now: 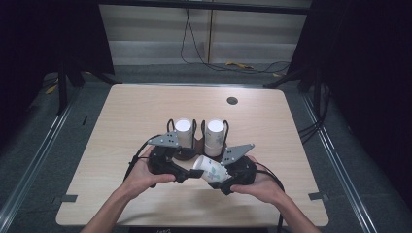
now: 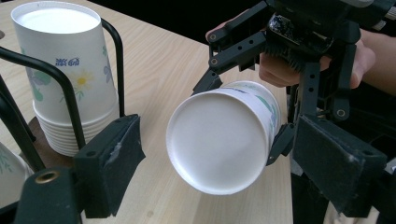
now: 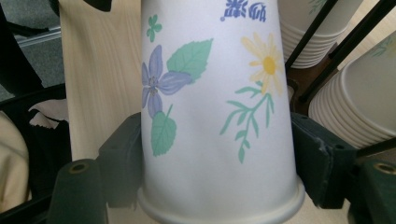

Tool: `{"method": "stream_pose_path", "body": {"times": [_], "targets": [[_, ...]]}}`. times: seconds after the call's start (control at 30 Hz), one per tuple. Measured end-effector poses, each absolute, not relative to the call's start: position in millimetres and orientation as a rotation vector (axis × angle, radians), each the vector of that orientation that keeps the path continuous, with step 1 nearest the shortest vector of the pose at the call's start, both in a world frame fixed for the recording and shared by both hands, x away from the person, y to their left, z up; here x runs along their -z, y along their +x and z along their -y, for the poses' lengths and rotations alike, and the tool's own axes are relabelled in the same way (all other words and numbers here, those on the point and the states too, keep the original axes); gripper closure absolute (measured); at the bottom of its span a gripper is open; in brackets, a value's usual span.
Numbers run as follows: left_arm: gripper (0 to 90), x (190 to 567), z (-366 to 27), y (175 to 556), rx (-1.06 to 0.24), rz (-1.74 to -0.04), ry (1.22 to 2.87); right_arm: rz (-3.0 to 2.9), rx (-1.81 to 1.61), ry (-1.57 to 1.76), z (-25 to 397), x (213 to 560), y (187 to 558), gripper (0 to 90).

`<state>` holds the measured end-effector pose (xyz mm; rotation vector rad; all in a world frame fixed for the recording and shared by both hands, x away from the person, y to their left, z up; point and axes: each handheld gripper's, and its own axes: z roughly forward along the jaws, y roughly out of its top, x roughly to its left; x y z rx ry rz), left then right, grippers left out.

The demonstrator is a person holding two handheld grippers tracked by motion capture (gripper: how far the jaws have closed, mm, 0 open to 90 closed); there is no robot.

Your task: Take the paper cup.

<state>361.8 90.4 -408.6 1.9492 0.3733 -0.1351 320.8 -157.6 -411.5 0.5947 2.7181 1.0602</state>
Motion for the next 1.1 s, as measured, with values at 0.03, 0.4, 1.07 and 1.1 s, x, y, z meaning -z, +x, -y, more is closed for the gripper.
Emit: {"method": "stream_pose_path", "body": {"times": [0.03, 0.4, 1.07, 1.1], "targets": [[15.9, 409, -89, 362, 0.138, -0.365, 1.955, -2.717, -1.054, 0.595, 157, 412, 321, 26.9], [16.1, 410, -88, 360, 0.118, -0.331, 1.982, -2.749, -1.016, 0.548, 150, 409, 323, 27.1], [21.7, 411, -87, 356, 0.092, -0.281, 2.043, -2.831, -0.869, 0.417, 132, 397, 326, 27.4], [22.3, 411, -87, 356, 0.092, -0.281, 2.043, -2.831, -0.869, 0.417, 132, 397, 326, 27.4]]}}
